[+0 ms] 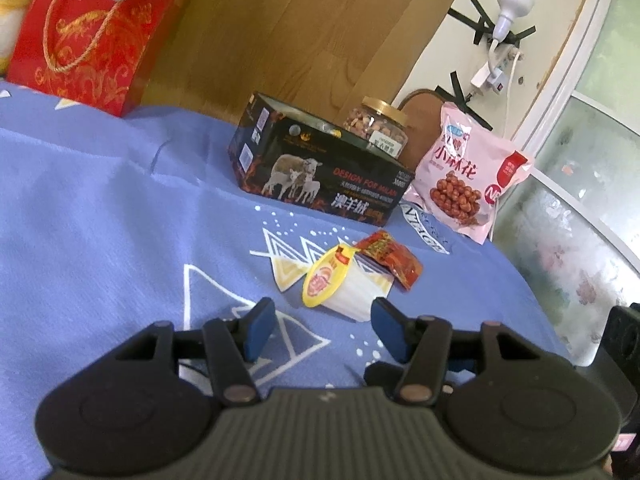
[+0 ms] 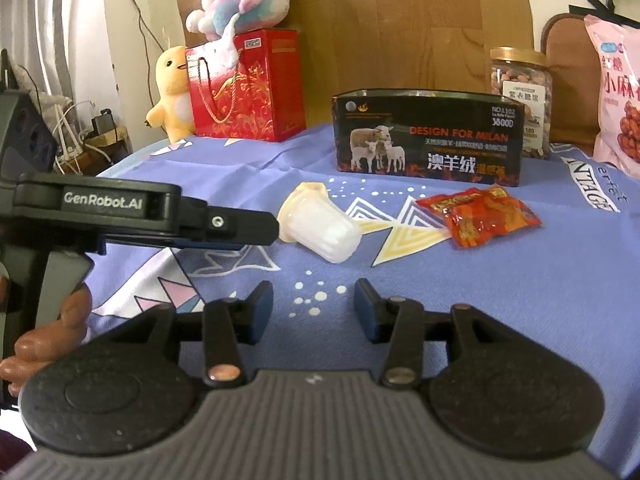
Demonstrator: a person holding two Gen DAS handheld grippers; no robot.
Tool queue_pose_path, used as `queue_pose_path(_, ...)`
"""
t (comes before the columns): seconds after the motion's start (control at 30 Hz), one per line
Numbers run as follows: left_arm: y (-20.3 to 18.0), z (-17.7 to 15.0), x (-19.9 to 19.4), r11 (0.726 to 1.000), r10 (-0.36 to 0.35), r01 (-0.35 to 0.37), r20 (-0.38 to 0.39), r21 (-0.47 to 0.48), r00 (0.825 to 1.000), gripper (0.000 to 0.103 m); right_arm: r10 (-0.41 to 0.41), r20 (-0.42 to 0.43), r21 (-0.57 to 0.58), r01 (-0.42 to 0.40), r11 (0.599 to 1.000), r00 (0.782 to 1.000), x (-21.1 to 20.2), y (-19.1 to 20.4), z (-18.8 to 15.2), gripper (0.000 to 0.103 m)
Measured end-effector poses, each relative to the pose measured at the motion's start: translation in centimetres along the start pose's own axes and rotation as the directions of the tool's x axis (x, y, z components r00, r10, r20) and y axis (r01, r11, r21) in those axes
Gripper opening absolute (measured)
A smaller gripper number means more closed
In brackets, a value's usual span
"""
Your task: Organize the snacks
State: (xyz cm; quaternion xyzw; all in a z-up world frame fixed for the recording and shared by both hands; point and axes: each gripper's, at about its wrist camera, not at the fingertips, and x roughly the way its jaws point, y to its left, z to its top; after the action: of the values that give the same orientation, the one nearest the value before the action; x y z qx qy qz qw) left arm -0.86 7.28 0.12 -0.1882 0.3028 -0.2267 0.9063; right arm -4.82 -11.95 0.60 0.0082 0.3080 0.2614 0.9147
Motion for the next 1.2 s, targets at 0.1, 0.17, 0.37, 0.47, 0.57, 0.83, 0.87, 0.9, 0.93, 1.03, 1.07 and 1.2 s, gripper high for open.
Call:
queue_pose_path(0.1,-0.2,-0.1,-0.2,1.0,0.018,-0.018,0.015,0.009,1.0,0.054,0.008,0.009,0.028,-0.008,1.0,1.0,-0.1,-0.4,0.0,0.051)
queue_pose_path(0.17,-0.4,-0.1,-0.3,0.999,0.029,-0.029,0.019,0.013,0.999,0.054,0.013,0.019,0.04,-0.014,0.999,1.0,-0.3,-0.6,0.0,0.058)
queue_pose_path(0.37,-0.5,-0.2,-0.5,0.998,0.068,-0.068,0.038,0.01,0.997,0.054,0.039,0.041,0.071,-0.042,0.997,0.998,-0.6,-1.2,-0.1,0.062)
queue_pose_path(0.47,-0.4,-0.1,-0.5,0.997,0.073,-0.074,0.039,0.0,0.997,0.054,0.052,0.052,0.076,-0.056,0.996,0.997,-0.7,-1.3,-0.1,0.062)
queue_pose_path(0.57,-0.4,-0.1,-0.4,0.997,0.08,-0.081,0.029,0.002,0.996,0.055,0.061,0.065,0.082,-0.066,0.994,0.996,-0.9,-1.5,-0.1,0.063)
queue_pose_path(0.83,-0.7,-0.1,-0.2,0.994,0.102,-0.102,0.015,0.023,0.995,0.057,0.082,0.09,0.097,-0.09,0.991,0.993,-1.3,-1.8,-0.1,0.067)
queue_pose_path(0.87,-0.7,-0.1,-0.1,0.994,0.102,-0.103,0.014,0.024,0.995,0.057,0.084,0.092,0.099,-0.093,0.991,0.992,-1.3,-1.8,-0.1,0.067)
queue_pose_path(0.9,-0.7,-0.1,-0.1,0.994,0.103,-0.104,0.013,0.024,0.995,0.057,0.085,0.094,0.1,-0.095,0.991,0.992,-1.4,-1.8,-0.2,0.067)
queue_pose_path(0.93,-0.7,0.0,-0.1,0.994,0.104,-0.105,0.012,0.025,0.994,0.058,0.086,0.096,0.101,-0.096,0.99,0.992,-1.4,-1.9,-0.1,0.068)
queue_pose_path(1.03,-0.7,-0.1,-0.1,0.994,0.108,-0.109,0.011,0.03,0.994,0.059,0.088,0.1,0.102,-0.098,0.99,0.991,-1.4,-1.9,-0.2,0.069)
queue_pose_path(1.07,-0.8,-0.1,-0.1,0.994,0.109,-0.109,0.011,0.032,0.994,0.06,0.087,0.1,0.102,-0.097,0.99,0.991,-1.4,-1.9,-0.2,0.069)
queue_pose_path(1.2,-0.8,-0.1,-0.2,0.993,0.111,-0.112,0.014,0.036,0.994,0.062,0.088,0.097,0.102,-0.098,0.99,0.991,-1.4,-1.9,-0.2,0.069)
